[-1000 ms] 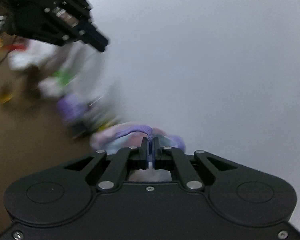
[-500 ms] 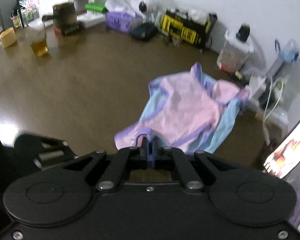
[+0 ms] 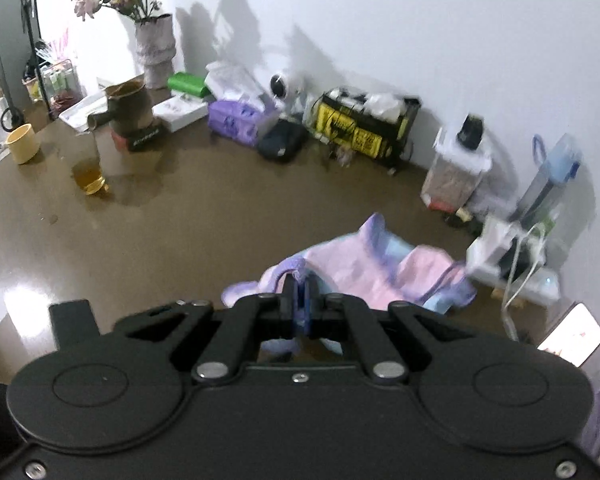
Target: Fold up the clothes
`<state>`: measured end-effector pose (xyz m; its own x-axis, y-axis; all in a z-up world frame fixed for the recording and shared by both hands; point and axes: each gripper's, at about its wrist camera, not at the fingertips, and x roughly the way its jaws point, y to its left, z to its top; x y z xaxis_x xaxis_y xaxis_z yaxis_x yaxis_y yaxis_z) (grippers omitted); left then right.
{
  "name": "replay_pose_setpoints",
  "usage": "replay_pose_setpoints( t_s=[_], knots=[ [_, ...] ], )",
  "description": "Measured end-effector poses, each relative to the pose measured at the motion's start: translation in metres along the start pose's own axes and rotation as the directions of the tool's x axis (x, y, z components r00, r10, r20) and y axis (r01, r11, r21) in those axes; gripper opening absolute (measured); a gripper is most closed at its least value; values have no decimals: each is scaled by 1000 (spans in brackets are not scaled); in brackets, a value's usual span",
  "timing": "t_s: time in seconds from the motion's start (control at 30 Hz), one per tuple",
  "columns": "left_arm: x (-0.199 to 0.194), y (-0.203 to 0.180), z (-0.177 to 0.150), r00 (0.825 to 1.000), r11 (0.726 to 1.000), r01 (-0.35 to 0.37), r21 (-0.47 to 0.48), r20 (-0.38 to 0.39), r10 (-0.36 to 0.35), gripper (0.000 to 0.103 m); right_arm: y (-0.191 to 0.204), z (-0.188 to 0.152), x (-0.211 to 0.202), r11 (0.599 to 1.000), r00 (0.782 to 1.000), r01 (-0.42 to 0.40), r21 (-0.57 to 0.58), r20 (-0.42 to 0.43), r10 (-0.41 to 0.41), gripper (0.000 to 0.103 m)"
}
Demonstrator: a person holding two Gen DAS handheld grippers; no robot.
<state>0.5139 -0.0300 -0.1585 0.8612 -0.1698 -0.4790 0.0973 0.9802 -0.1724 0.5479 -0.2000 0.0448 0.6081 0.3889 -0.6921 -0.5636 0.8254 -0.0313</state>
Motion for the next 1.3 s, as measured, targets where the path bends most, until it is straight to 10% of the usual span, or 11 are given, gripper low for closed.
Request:
replay_pose_setpoints(
  t_s=[0.33, 0.43, 0.6, 1.07, 1.3],
  knots=[
    [-21, -27, -3, 991, 969, -120, 218, 91, 102, 53, 0, 10, 0, 1000, 1000, 1, -17, 13, -1, 3],
    [-21, -33, -4, 987, 954, -151, 260, 88, 132, 26, -1, 8, 1, 1000, 1000, -2, -13, 8, 2, 3],
    [-20, -33, 0, 978, 947, -208, 245, 69, 197, 26, -5, 4, 4, 1000, 1000, 5, 3, -1, -5, 3],
    [-19, -11, 17, 993, 942, -95, 320, -41, 114, 2, -4, -19, 18, 1000, 999, 28, -4, -25, -28, 3],
    [-26, 5, 77, 993, 865, -119, 487, 51, 108, 2, 11, -58, 47, 970, 988, 150, -192, -13, -155, 2]
  ],
)
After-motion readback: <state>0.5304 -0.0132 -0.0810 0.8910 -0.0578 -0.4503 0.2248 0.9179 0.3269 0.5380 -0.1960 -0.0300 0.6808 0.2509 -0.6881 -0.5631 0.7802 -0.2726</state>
